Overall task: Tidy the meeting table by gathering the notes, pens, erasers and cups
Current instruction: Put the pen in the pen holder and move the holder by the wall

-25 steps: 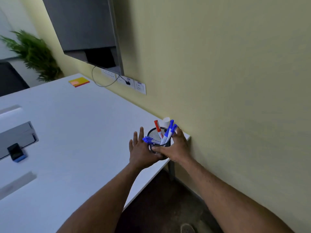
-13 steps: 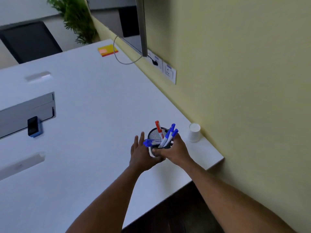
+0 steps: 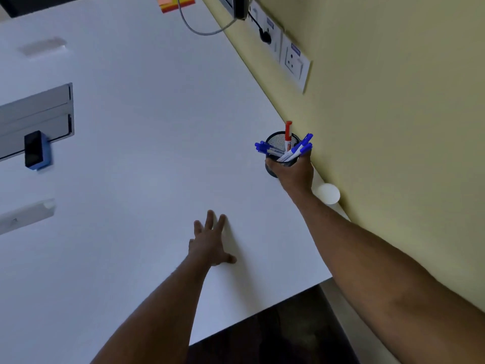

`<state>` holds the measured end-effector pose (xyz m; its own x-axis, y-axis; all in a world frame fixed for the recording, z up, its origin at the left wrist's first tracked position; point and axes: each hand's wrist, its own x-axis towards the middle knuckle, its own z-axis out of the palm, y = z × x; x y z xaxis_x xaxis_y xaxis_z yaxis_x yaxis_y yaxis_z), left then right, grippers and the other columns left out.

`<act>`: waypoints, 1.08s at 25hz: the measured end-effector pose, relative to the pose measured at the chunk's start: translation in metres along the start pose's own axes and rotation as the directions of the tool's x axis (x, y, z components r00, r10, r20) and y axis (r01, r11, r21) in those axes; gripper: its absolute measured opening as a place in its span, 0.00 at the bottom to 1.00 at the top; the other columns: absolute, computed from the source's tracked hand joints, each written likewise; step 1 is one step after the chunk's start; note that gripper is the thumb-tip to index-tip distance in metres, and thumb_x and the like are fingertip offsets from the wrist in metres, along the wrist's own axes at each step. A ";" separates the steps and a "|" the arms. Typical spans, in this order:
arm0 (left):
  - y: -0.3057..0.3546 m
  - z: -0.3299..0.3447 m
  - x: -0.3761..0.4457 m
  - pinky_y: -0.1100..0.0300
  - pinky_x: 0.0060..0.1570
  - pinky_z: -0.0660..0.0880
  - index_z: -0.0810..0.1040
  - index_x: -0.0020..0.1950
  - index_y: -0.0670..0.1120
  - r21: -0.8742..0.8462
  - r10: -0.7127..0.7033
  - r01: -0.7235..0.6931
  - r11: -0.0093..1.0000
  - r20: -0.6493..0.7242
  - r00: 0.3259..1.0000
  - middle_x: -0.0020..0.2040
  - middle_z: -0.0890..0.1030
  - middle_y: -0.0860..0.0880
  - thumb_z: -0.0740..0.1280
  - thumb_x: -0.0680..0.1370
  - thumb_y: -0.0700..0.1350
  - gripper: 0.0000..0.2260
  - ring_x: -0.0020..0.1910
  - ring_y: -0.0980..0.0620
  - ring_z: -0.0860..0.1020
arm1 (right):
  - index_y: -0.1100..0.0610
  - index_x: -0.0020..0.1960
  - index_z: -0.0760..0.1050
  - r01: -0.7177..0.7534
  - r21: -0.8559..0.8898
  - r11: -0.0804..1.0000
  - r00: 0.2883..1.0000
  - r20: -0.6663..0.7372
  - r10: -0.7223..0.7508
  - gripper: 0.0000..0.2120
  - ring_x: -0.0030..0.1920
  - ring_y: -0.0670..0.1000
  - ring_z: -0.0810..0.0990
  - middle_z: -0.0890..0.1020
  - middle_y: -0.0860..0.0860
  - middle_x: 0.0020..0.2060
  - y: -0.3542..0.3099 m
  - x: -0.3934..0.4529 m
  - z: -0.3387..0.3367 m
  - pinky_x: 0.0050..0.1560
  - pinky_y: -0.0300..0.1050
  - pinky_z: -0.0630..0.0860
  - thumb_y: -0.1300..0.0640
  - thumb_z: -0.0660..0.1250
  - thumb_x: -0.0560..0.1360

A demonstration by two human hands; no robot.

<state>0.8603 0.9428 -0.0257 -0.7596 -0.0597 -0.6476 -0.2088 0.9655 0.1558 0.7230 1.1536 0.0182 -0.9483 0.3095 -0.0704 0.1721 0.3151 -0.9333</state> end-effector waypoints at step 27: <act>0.003 -0.002 0.001 0.34 0.70 0.58 0.37 0.78 0.58 -0.053 -0.023 0.022 0.998 -0.013 1.000 0.78 0.31 0.53 0.79 0.64 0.56 0.58 0.77 0.36 0.36 | 0.59 0.67 0.65 0.020 0.041 0.999 1.000 0.008 -0.021 0.40 0.49 0.47 0.79 0.79 0.51 0.57 0.003 0.116 0.085 0.36 0.20 0.69 0.52 0.80 0.62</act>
<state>0.8576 0.9457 -0.0247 -0.7629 -0.0849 -0.6410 -0.2578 0.9490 0.1812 0.5906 1.1140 -0.0228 -0.9537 0.2958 -0.0539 0.1418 0.2846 -0.9481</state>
